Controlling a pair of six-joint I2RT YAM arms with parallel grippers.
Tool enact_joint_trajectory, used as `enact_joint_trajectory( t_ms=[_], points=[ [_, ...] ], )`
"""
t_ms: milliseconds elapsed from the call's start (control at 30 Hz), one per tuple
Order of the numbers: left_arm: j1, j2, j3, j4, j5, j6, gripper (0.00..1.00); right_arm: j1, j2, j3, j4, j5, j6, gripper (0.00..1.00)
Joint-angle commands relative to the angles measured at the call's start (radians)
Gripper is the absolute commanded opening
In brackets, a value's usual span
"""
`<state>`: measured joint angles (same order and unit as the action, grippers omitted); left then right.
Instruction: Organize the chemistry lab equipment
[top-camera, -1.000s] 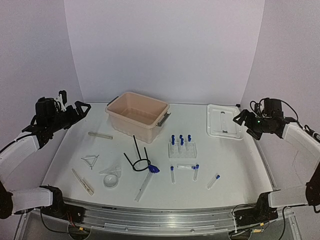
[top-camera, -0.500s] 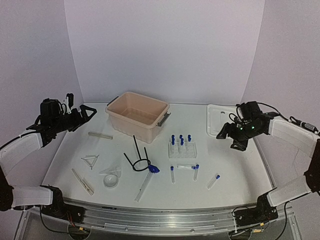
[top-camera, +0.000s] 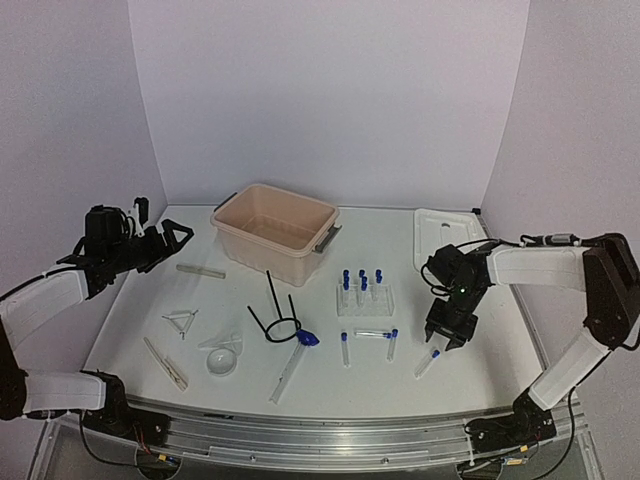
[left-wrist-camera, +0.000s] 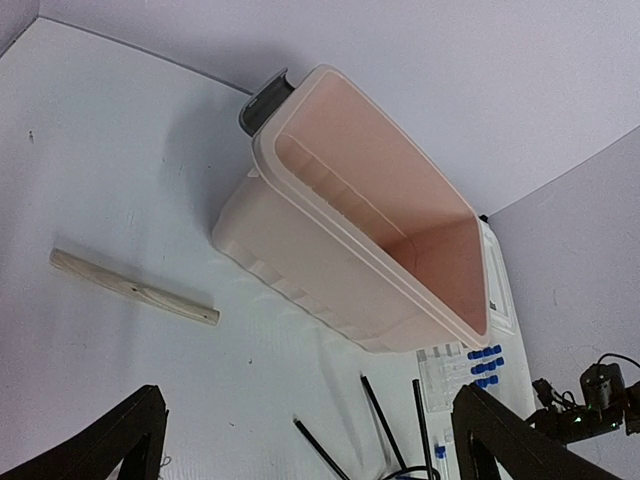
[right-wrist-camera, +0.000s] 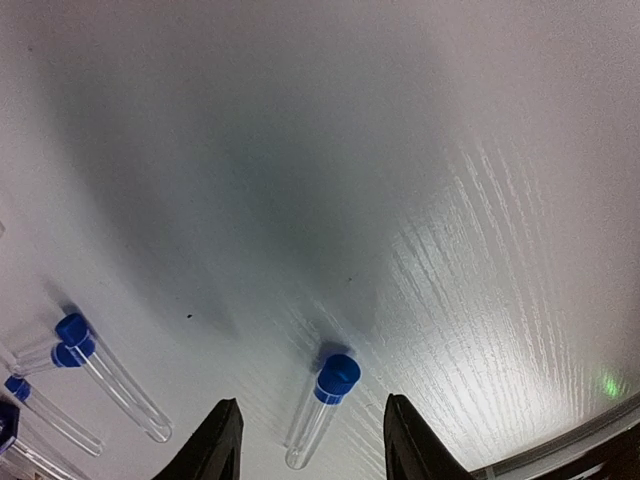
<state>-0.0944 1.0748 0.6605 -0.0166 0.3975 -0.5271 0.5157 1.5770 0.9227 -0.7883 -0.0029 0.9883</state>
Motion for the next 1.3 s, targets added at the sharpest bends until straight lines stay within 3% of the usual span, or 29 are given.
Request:
enact_joint_trajectory(
  t_ms=[0, 433, 667, 767, 900, 1033, 1133, 1267],
  points=[
    [0.003, -0.011, 0.001, 0.023, -0.038, 0.015, 0.99, 0.031, 0.047, 0.0, -0.032, -0.002, 0.084, 0.43],
    [0.003, -0.04, 0.004, -0.073, -0.094, 0.044, 1.0, 0.065, 0.117, -0.018, -0.025, 0.003, 0.13, 0.26],
    [0.004, -0.088, -0.02, -0.085, -0.102, 0.023, 1.0, 0.066, 0.135, -0.039, 0.026, 0.048, 0.115, 0.0],
    [0.003, -0.104, -0.018, -0.087, -0.082, 0.014, 1.0, 0.066, 0.112, -0.039, 0.042, 0.056, 0.087, 0.0],
    [0.003, -0.121, 0.005, -0.048, 0.035, 0.005, 0.99, 0.067, -0.03, -0.028, 0.102, 0.085, -0.007, 0.0],
    [-0.006, -0.115, -0.003, 0.172, 0.348, -0.057, 0.99, 0.067, -0.216, -0.065, 0.38, -0.013, -0.197, 0.0],
    [-0.106, -0.076, 0.003, 0.335, 0.46, -0.098, 0.99, 0.067, -0.303, -0.103, 0.639, -0.155, -0.27, 0.0],
    [-0.439, 0.096, 0.139, 0.309, 0.334, 0.045, 0.99, 0.071, -0.312, -0.089, 0.898, -0.274, -0.318, 0.0]
  ],
)
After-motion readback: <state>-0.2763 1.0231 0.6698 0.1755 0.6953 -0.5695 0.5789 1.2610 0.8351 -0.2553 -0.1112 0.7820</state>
